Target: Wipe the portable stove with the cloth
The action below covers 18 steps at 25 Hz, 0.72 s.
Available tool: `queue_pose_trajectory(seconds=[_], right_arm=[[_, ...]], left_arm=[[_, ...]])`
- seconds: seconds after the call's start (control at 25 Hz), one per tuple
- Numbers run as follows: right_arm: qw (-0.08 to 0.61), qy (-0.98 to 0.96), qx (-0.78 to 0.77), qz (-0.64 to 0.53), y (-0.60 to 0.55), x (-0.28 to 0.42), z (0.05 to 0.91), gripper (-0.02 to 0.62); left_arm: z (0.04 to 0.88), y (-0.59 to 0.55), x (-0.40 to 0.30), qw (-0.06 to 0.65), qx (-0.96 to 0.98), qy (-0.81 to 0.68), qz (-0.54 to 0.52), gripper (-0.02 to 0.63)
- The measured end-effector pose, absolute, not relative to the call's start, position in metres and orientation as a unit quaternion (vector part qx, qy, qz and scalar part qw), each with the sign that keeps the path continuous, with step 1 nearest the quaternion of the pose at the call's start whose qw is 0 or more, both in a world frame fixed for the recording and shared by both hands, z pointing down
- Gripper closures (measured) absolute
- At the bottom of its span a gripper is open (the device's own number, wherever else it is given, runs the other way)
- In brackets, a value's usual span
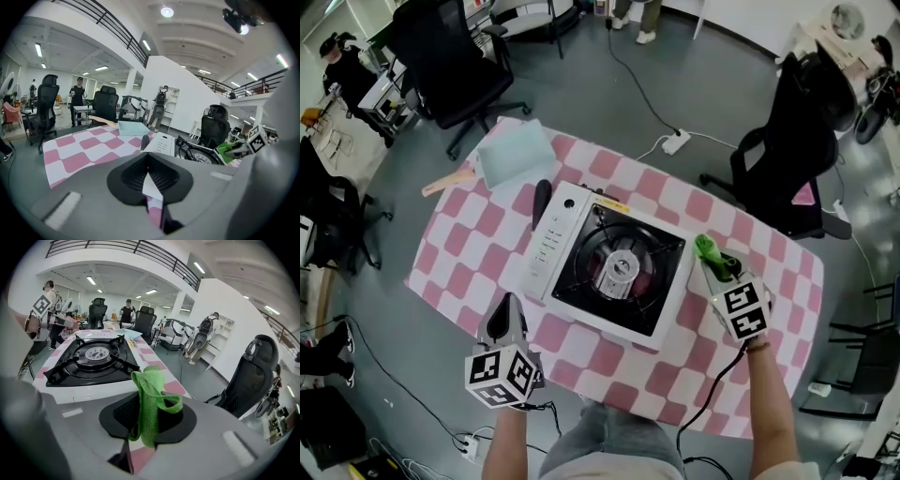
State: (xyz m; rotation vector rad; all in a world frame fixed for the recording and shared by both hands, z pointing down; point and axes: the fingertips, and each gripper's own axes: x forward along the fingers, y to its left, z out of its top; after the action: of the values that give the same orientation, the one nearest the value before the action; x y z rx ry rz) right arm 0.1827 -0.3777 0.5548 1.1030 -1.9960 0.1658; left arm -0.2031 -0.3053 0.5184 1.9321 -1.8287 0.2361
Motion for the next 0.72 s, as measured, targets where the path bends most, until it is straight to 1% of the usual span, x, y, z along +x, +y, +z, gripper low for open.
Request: queue_pose_trajectory(seconds=[0.72], right_arm=[[0.465, -0.793, 0.390, 0.050, -0.382, 0.176, 0.568, 0.517]], left_arm=[[0.524, -0.301, -0.205, 0.245, 0.701, -0.665, 0.088, 0.606]])
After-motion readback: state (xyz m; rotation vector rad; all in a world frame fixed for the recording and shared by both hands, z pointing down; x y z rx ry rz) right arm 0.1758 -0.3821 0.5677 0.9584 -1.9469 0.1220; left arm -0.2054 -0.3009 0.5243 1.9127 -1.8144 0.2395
